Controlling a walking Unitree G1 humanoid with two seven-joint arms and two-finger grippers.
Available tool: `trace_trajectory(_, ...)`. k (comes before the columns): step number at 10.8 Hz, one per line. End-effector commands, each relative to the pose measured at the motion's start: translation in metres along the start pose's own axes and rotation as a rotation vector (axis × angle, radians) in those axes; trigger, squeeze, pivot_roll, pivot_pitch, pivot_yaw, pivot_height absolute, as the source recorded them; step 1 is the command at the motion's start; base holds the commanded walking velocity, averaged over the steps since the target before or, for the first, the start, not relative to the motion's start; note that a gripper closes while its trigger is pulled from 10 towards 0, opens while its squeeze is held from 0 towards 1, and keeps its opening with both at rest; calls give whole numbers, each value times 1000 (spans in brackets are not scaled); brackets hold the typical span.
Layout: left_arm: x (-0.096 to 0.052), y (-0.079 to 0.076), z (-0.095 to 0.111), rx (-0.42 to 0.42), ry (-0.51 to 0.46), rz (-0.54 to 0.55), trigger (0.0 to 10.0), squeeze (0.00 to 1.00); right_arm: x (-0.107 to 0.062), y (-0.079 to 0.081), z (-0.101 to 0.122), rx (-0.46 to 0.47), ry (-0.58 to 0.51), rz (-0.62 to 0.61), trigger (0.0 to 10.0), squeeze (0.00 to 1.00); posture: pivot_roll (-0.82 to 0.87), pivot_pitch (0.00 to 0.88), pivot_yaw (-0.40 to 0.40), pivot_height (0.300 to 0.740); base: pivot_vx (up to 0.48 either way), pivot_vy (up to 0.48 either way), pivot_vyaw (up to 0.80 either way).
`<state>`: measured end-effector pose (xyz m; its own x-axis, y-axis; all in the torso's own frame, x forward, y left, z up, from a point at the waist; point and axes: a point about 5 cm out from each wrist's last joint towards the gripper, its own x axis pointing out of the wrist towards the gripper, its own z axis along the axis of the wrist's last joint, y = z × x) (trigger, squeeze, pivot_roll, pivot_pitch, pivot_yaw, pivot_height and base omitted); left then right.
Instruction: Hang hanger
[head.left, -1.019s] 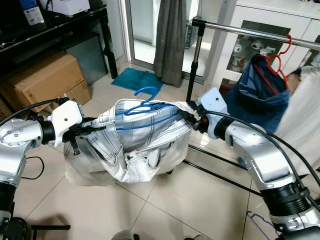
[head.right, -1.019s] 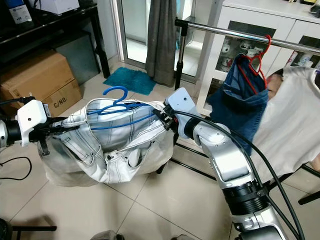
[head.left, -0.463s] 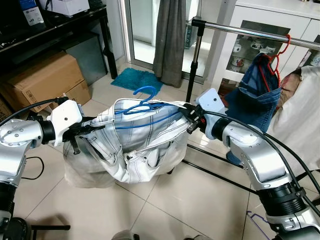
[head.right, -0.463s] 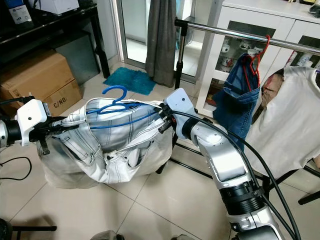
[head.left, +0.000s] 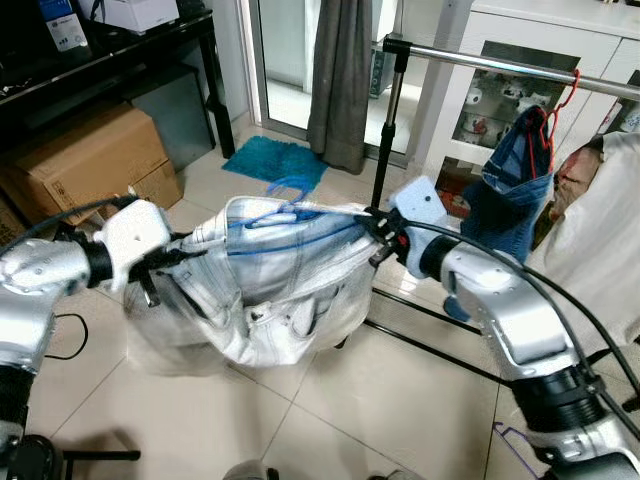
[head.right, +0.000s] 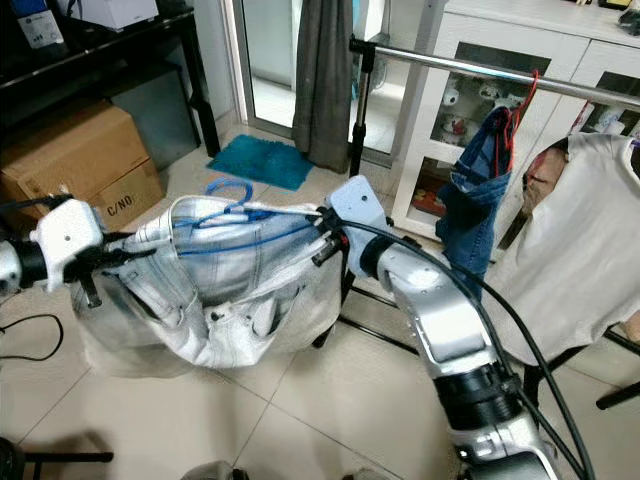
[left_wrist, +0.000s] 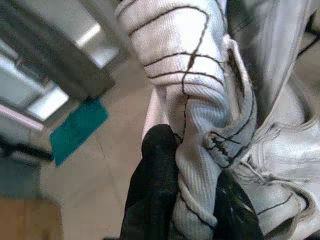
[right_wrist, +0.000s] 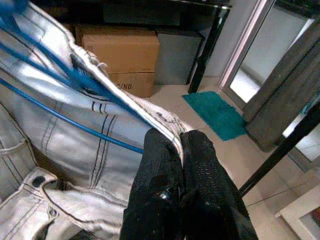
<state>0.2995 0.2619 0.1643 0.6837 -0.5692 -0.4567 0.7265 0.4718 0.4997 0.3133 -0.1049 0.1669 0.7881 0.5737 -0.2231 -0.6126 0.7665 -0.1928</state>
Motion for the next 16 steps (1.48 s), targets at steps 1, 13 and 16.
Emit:
trace_trajectory(1,2,5,2,41,30,40,0,0,-2,-7,14,-9,-38,-37,0,0,13,16,16,740,0,0,0)
trace_trajectory(13,45,-12,77,-360,-521,-54,0,0,11,43,12,132,10,-20,0,0,-2,19,14,740,0,0,0)
trace_trajectory(16,32,-34,90,-386,-557,-306,0,0,20,42,13,181,-28,-62,0,0,1,16,16,740,0,0,0)
